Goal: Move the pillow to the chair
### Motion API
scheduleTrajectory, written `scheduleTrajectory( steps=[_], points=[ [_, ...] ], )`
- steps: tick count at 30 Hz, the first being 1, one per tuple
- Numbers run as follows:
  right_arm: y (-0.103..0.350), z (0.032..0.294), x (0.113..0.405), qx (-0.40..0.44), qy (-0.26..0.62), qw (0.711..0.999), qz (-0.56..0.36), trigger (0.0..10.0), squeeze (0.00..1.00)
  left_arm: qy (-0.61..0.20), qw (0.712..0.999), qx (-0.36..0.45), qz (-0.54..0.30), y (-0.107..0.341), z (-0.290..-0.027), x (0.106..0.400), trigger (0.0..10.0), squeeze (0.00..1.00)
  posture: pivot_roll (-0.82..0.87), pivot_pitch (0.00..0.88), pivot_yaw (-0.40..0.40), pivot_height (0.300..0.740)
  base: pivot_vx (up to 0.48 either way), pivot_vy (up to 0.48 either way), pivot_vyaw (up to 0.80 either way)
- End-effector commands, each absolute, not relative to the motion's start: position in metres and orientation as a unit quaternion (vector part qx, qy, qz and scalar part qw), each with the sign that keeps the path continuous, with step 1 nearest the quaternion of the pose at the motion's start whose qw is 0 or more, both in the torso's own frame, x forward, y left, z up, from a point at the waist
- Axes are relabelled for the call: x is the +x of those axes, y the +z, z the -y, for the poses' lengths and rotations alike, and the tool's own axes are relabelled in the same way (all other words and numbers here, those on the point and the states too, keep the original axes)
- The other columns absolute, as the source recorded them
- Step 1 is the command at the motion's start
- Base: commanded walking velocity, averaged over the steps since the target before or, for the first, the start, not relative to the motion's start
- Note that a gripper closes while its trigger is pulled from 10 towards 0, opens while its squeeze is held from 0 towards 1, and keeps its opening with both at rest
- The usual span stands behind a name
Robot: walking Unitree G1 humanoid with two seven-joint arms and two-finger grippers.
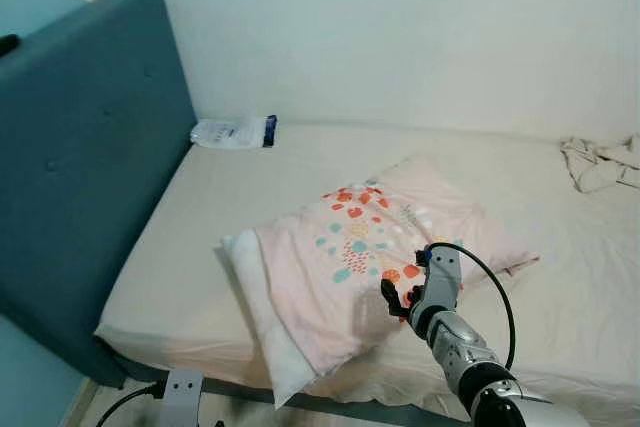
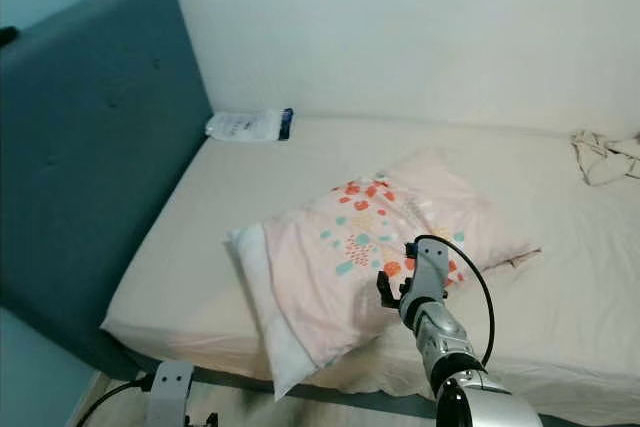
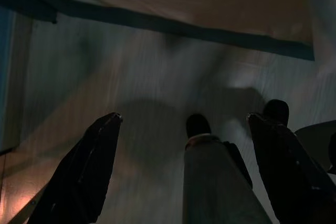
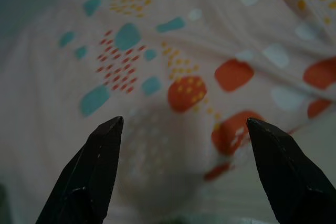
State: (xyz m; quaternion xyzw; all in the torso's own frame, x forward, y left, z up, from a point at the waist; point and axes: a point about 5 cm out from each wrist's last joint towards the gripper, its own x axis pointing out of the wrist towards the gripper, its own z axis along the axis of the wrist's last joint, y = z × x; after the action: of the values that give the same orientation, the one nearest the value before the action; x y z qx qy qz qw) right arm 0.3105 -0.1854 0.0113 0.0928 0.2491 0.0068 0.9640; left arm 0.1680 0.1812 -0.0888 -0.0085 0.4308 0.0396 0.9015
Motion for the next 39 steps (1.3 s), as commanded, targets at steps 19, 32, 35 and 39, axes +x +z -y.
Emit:
scheduleTrajectory(
  steps=[19,32,35,39],
  points=[
    [0.008,0.182,0.308,0.097,0.012,0.961,-0.26,10.0,0.0,0.045,0.893,-0.004,-0.447,-0.092,-0.182,0.162,10.0,0.0,-0.12,0.079,-0.01,0.74,0.0,0.0,0.0],
    [0.007,0.18,0.307,0.099,0.014,0.96,-0.262,10.0,0.0,0.048,0.893,0.001,-0.448,-0.092,-0.185,0.161,10.0,0.0,-0.11,0.07,-0.005,0.74,0.0,0.0,0.0],
    [0.003,0.178,0.304,0.095,0.018,0.958,-0.272,10.0,0.0,0.049,0.893,0.006,-0.447,-0.091,-0.188,0.162,10.0,0.0,-0.09,0.055,-0.008,0.74,0.0,0.0,0.0],
    [-0.007,0.177,0.295,0.093,0.016,0.952,-0.292,10.0,0.0,0.054,0.896,0.003,-0.442,-0.09,-0.19,0.165,10.0,0.0,-0.09,0.053,-0.007,0.74,0.0,0.0,0.0]
  ],
)
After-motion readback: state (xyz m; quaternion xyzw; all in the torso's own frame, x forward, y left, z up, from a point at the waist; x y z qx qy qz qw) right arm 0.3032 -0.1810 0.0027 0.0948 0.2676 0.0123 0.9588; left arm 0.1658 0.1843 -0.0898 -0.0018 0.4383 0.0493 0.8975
